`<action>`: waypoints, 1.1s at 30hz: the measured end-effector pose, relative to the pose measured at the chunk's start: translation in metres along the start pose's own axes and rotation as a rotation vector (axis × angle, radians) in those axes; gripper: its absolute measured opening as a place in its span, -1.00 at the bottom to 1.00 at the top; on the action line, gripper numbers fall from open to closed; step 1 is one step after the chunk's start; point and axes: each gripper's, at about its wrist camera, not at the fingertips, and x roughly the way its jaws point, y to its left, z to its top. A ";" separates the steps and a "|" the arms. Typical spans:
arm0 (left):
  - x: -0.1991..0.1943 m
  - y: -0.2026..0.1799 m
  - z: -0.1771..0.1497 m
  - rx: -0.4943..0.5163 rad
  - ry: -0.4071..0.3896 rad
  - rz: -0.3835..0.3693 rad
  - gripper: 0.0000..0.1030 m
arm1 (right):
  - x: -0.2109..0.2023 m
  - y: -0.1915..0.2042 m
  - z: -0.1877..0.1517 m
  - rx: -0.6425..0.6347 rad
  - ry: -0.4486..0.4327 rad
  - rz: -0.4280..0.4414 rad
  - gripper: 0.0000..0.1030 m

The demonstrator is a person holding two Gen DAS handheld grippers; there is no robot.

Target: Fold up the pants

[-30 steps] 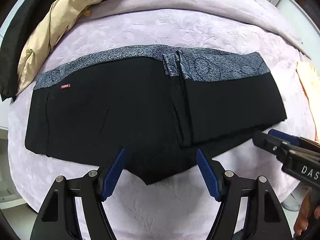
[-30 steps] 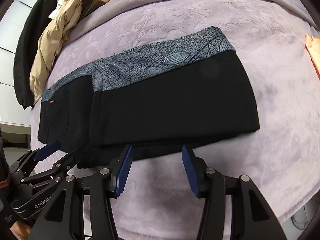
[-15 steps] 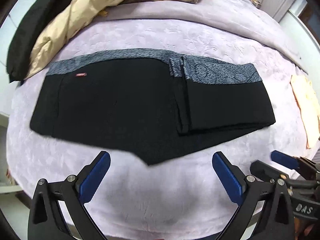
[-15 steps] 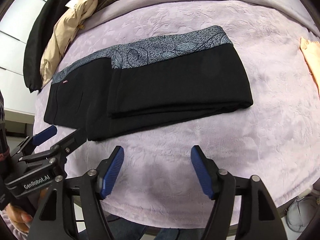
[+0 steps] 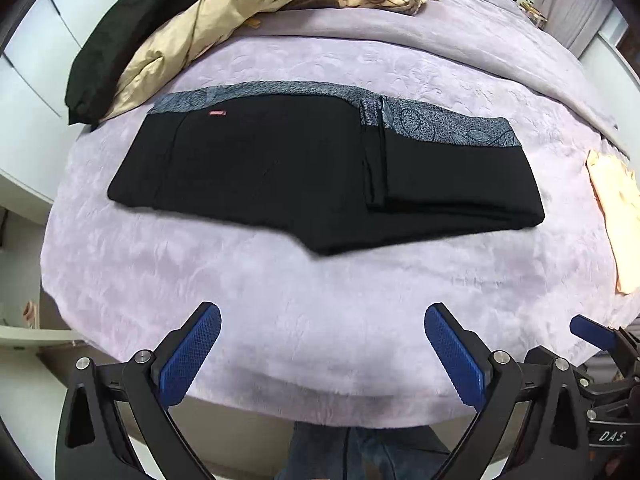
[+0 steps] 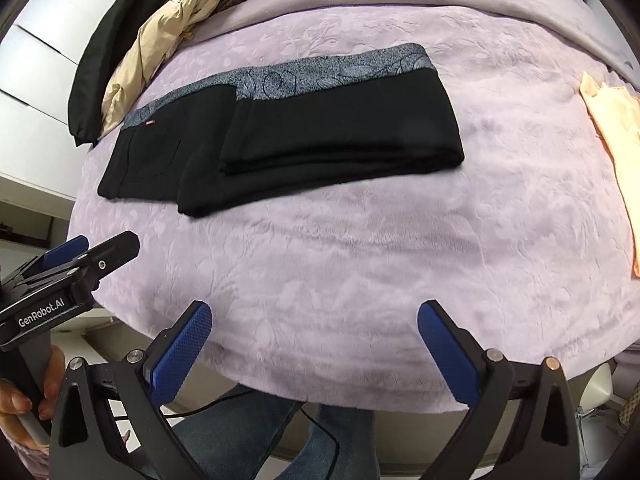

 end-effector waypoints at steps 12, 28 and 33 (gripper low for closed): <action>-0.008 0.040 -0.001 -0.043 -0.001 0.017 0.98 | -0.003 0.013 -0.007 -0.008 0.014 0.019 1.00; 0.052 0.159 0.060 -0.110 0.087 -0.037 0.98 | 0.052 0.120 0.075 -0.046 0.054 -0.006 1.00; 0.068 0.176 0.079 -0.144 0.102 -0.088 0.98 | 0.058 0.147 0.100 -0.075 0.068 -0.031 0.99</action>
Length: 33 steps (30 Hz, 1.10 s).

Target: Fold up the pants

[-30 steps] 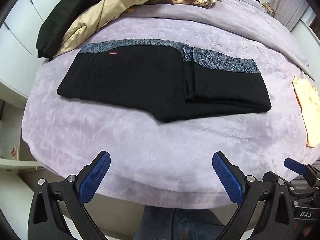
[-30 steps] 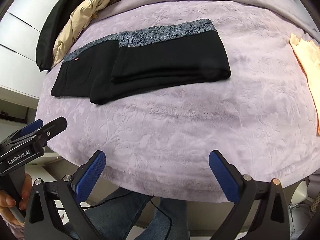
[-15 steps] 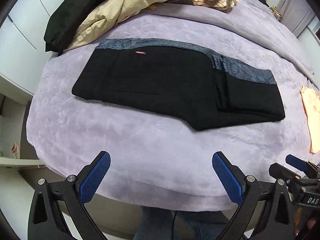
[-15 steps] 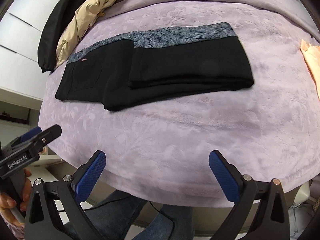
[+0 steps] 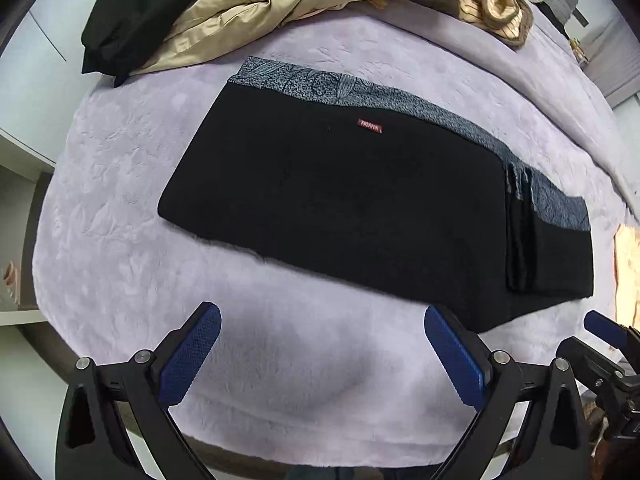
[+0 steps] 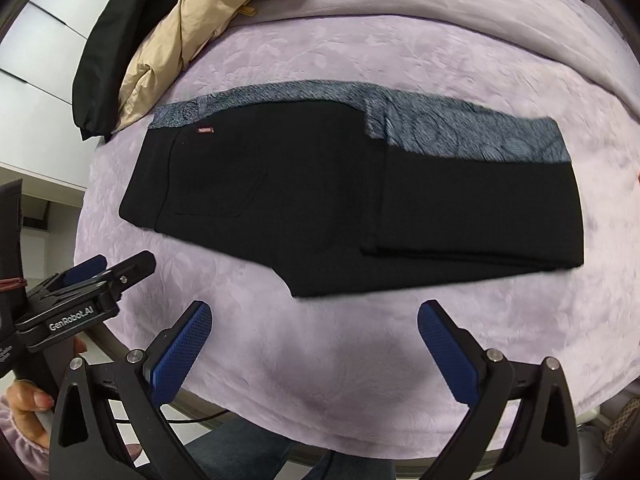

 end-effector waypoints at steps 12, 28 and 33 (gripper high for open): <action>0.006 0.021 0.037 -0.108 -0.073 -0.090 0.98 | -0.046 0.025 0.085 -0.232 -0.027 -0.082 1.00; 0.083 0.106 0.003 -0.455 -0.126 -0.441 0.98 | 0.122 0.033 0.095 -0.367 0.127 0.148 1.00; 0.080 0.102 0.013 -0.446 -0.163 -0.513 0.98 | 0.122 0.038 0.089 -0.411 0.092 0.137 1.00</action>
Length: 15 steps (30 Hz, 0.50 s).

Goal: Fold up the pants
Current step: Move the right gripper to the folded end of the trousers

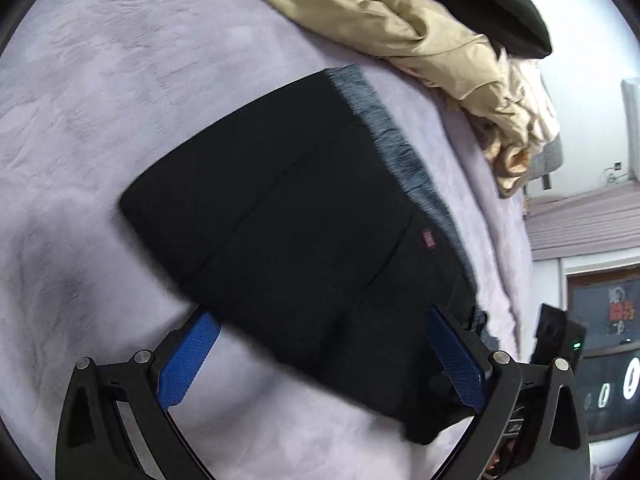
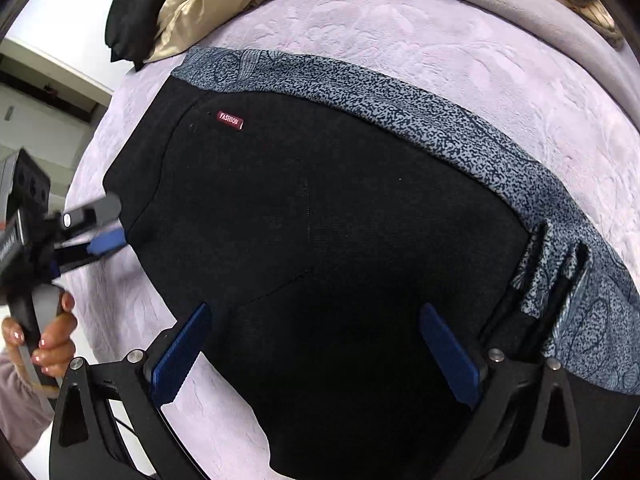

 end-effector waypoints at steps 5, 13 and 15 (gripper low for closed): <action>0.022 -0.004 0.006 -0.002 0.013 0.027 0.98 | -0.001 -0.002 0.002 0.019 -0.008 0.020 1.00; 0.020 -0.025 0.008 0.048 -0.061 0.278 -0.03 | -0.043 -0.004 0.008 0.111 -0.024 0.084 1.00; 0.013 -0.047 0.001 0.169 -0.112 0.361 -0.23 | -0.068 -0.008 0.013 0.178 -0.038 0.164 0.98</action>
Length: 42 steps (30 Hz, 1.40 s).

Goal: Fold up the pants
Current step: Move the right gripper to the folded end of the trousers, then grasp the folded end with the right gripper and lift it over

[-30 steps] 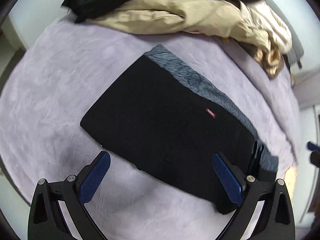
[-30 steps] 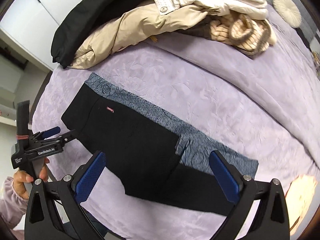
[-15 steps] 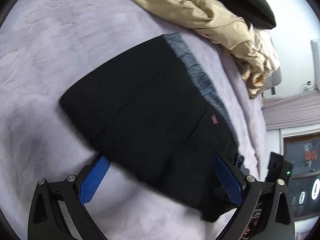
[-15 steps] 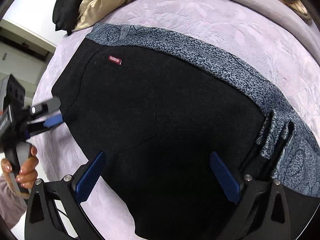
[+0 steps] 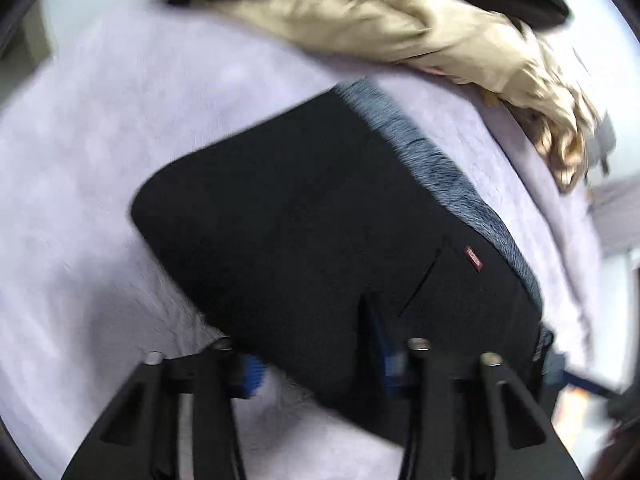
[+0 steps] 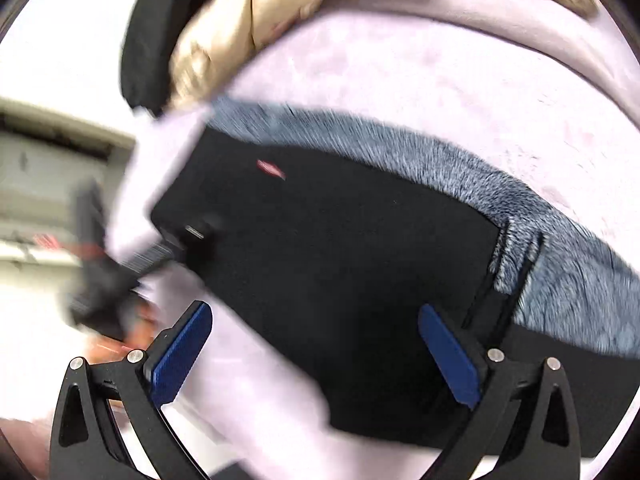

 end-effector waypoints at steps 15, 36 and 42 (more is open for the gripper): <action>-0.015 -0.073 -0.043 0.569 -0.197 0.357 -0.23 | 0.044 0.154 0.118 -0.221 0.297 -0.068 0.82; -0.087 -0.131 -0.052 0.695 -0.334 0.241 -0.23 | 0.042 0.126 0.104 -0.168 0.316 0.048 -0.64; -0.126 -0.211 -0.081 0.802 -0.399 0.148 -0.23 | -0.074 0.034 0.061 -0.012 0.062 0.276 -0.64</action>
